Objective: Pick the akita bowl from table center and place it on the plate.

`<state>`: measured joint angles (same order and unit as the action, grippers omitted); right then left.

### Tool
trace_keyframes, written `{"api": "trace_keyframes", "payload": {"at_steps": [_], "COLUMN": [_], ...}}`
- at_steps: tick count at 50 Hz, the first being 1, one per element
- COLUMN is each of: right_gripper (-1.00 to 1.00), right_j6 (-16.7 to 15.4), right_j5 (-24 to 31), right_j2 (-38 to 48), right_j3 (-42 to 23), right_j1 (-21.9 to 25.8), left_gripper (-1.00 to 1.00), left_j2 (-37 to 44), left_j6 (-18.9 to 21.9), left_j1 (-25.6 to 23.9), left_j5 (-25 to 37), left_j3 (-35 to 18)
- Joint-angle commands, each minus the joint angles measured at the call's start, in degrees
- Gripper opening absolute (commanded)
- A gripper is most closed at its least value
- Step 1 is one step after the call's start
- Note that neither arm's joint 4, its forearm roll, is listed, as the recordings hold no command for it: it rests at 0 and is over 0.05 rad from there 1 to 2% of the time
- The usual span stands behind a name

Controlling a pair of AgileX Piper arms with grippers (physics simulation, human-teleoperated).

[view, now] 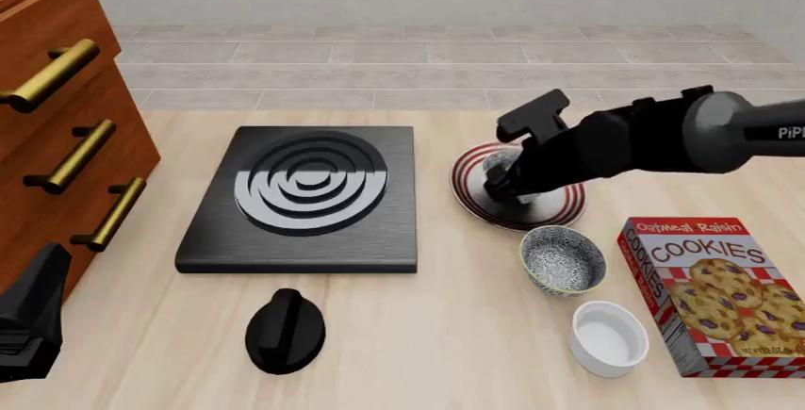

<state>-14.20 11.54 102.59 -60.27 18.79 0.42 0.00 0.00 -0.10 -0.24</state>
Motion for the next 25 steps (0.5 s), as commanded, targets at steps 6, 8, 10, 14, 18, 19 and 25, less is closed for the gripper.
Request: {"api": "trace_keyframes", "payload": {"at_steps": [6, 8, 10, 14, 18, 19, 25], "right_gripper": [1.00, 1.00, 1.00, 1.00, 1.00, 1.00, 1.00], "right_j6": [0.84, 0.97, 1.63, 2.73, 4.02, 4.46, 5.99], "right_j5": [-2.43, -2.84, -3.30, -4.36, -5.39, -5.58, -6.69], "right_j2": [-11.34, -12.47, -14.94, -18.61, -24.10, -25.24, -29.83], "right_j3": [7.97, 9.05, 10.71, 13.06, 16.41, 17.03, 20.27], "right_j1": [1.72, 1.98, 2.83, 3.68, 4.69, 4.89, 6.65], "left_gripper": [1.00, 1.00, 1.00, 1.00, 1.00, 1.00, 1.00], "left_j2": [0.00, 0.00, 0.00, 0.00, 0.00, 0.00, 0.00], "left_j6": [0.00, 0.00, 0.00, 0.00, 0.00, 0.00, 0.00], "left_j1": [0.00, 0.00, 0.00, 0.00, 0.00, 0.00, 0.00], "left_j5": [0.00, 0.00, 0.00, 0.00, 0.00, 0.00, 0.00], "left_j3": [0.00, 0.00, 0.00, 0.00, 0.00, 0.00, 0.00]}}
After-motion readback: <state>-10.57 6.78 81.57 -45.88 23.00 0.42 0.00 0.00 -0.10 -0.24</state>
